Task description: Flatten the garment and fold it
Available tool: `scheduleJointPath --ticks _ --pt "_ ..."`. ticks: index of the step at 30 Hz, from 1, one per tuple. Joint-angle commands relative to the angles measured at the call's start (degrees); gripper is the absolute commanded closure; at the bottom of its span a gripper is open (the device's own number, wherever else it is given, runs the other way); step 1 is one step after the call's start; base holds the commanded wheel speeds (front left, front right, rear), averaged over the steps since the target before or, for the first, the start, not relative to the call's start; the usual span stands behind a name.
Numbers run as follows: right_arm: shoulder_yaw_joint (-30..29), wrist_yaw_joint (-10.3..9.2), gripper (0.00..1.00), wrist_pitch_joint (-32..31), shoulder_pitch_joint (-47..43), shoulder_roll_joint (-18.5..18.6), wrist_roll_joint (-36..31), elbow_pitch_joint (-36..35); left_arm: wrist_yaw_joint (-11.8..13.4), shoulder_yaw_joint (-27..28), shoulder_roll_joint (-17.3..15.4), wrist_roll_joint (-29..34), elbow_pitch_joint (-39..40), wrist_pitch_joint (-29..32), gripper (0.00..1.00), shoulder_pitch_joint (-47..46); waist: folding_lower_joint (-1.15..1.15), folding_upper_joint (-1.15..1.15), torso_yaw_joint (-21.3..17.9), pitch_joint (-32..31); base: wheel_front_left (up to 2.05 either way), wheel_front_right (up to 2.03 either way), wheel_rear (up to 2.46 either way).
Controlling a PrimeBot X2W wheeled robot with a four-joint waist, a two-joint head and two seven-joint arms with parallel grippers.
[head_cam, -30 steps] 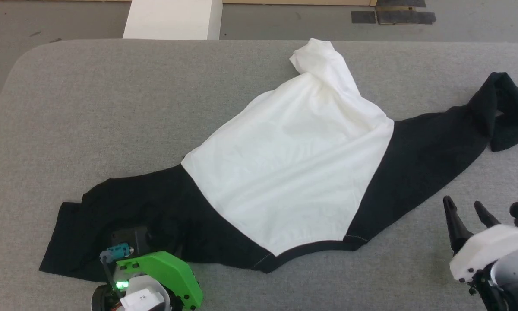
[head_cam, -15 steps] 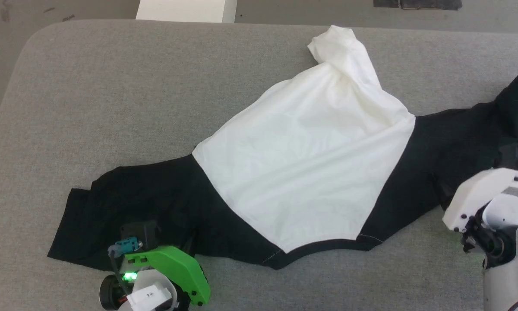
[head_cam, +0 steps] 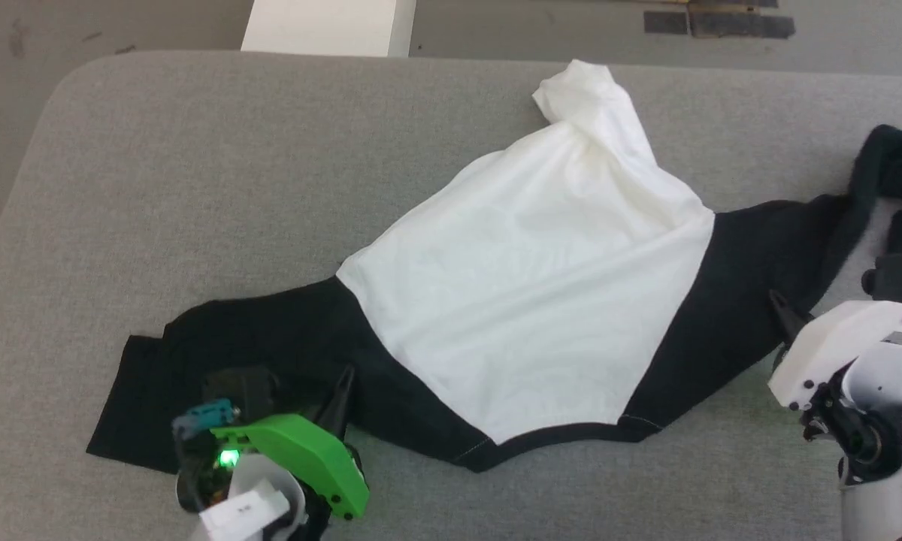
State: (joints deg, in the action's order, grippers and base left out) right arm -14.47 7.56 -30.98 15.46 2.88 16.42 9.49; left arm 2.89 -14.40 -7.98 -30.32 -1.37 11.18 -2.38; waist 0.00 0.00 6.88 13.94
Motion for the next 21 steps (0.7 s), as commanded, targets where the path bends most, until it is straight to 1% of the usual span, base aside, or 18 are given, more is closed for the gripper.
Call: scheduleJointPath --ticks 1,4,6,8,10,13,16,17,21 --pt "0.50 -0.08 1.00 -0.53 -0.84 -0.01 0.18 -3.53 -1.37 0.32 -0.74 -1.68 2.83 0.68 1.00 -0.80 0.00 0.00 -1.14 -1.49 0.00 0.00 0.00" --pt "1.71 -0.08 1.00 -3.25 -0.73 -0.01 -0.85 -11.31 -3.38 1.20 -3.21 -3.86 8.74 3.83 1.00 -2.17 0.00 0.00 -2.63 -1.88 0.00 0.00 0.00" --pt "2.67 -0.08 1.00 -5.73 1.26 0.04 -1.24 -15.65 -4.38 2.09 -5.27 -5.67 12.64 7.24 1.00 -4.17 0.00 0.00 -3.85 -1.31 0.00 0.00 0.00" --pt "3.81 -0.08 1.00 -8.05 4.55 1.28 -2.35 -18.28 -4.68 3.27 -7.70 -6.48 15.65 10.80 1.00 -7.55 0.00 0.00 -4.85 -0.21 0.00 0.00 0.00" --pt "5.06 -0.08 1.00 -9.92 9.12 3.23 -2.79 -19.24 -4.39 4.52 -9.80 -6.83 17.51 14.26 1.00 -12.21 0.00 0.00 -5.69 1.48 0.00 0.00 0.00" --pt "6.93 -0.08 1.00 -11.72 18.11 6.12 -3.15 -17.64 -2.95 7.02 -11.33 -7.91 17.56 18.24 1.00 -21.19 0.00 0.00 -7.06 4.98 0.00 0.00 0.00" --pt "9.21 -0.08 1.00 -12.96 27.51 8.60 -3.47 -13.42 -1.05 9.11 -11.59 -9.04 15.02 20.89 1.00 -30.54 0.00 0.00 -8.20 8.91 0.00 0.00 0.00" --pt "11.23 -0.08 1.00 -12.39 37.81 11.01 -4.78 -7.76 0.25 10.09 -12.03 -7.73 10.34 21.19 1.00 -40.93 0.00 0.00 -9.04 12.86 0.00 0.00 0.00" --pt "12.80 -0.08 1.00 -8.72 50.11 12.22 -7.55 -0.87 1.55 10.08 -12.72 -3.44 3.72 18.71 1.00 -53.30 0.00 0.00 -9.89 17.15 0.00 0.00 0.00"
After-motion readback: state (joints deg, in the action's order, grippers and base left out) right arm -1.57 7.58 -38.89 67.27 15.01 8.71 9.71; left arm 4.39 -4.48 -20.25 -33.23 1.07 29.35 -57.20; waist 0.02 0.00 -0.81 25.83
